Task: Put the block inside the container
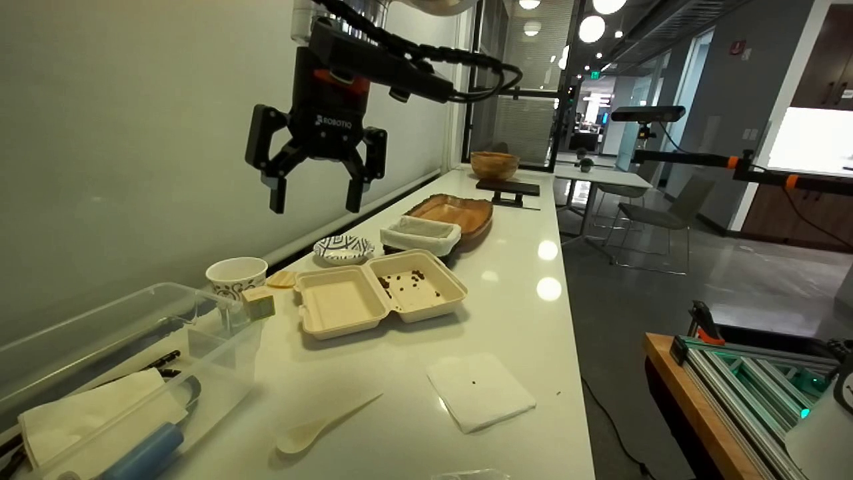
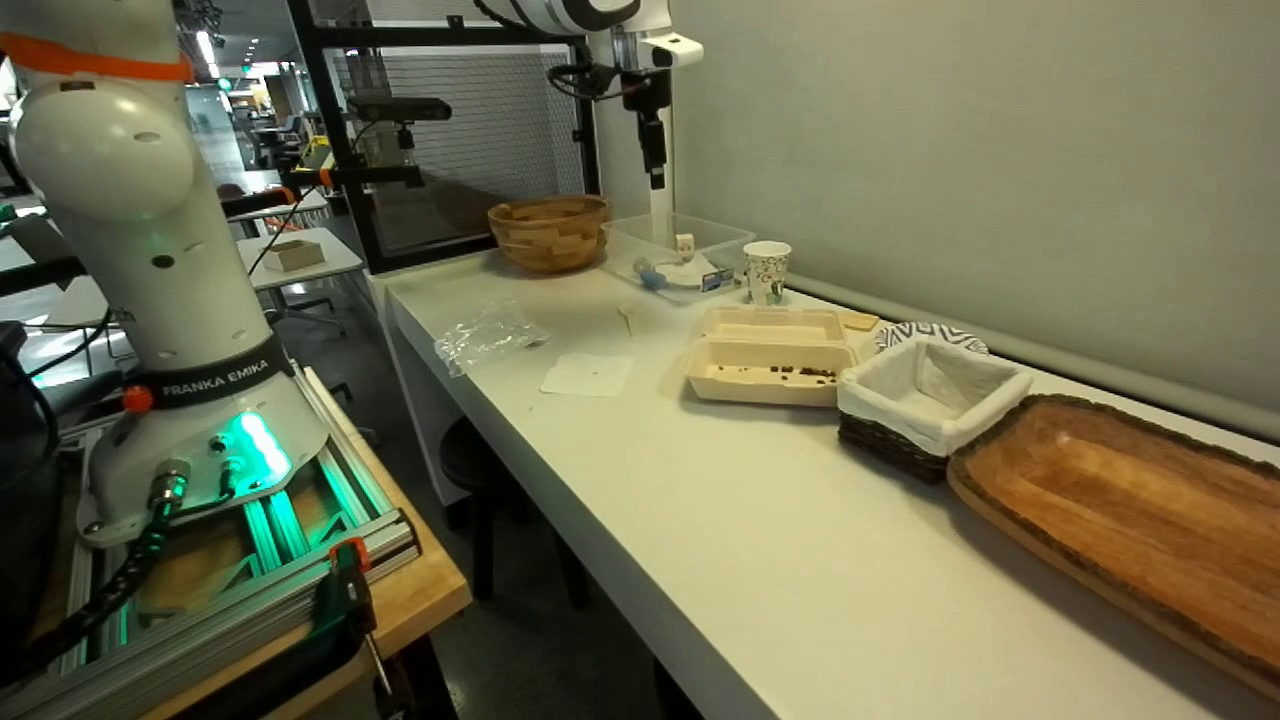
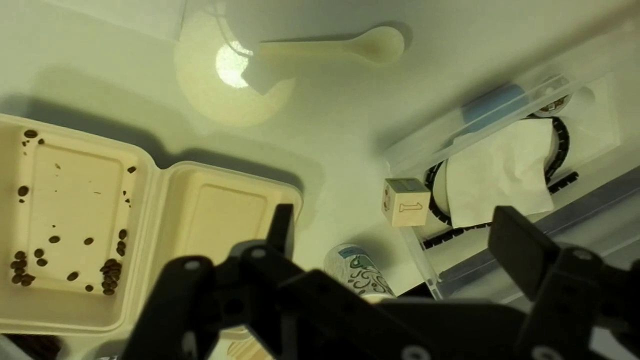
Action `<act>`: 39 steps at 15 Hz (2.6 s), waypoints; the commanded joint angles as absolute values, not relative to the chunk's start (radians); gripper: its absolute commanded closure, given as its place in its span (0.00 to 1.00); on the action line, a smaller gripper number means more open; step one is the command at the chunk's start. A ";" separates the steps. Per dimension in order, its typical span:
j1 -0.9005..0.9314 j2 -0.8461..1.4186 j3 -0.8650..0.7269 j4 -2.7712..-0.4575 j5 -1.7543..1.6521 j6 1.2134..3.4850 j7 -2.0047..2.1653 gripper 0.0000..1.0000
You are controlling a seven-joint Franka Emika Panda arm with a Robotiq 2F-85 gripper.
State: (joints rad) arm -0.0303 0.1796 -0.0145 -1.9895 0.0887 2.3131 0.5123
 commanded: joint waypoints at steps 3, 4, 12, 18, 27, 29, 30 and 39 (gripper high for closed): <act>-0.015 0.214 -0.034 -1.968 0.092 2.347 0.528 0.00; -0.014 0.244 -0.029 -1.948 0.108 2.343 0.521 0.00; 0.006 0.467 -0.041 -1.793 0.125 2.418 0.545 0.00; 0.019 0.584 -0.044 -1.687 0.155 2.419 0.553 0.00; 0.048 0.622 -0.065 -1.638 0.155 2.380 0.592 0.58; 0.069 0.598 -0.085 -1.656 0.138 2.344 0.640 0.72; 0.081 0.584 -0.097 -1.665 0.129 2.323 0.671 0.81; 0.072 0.436 -0.133 -1.714 0.122 2.257 0.850 0.85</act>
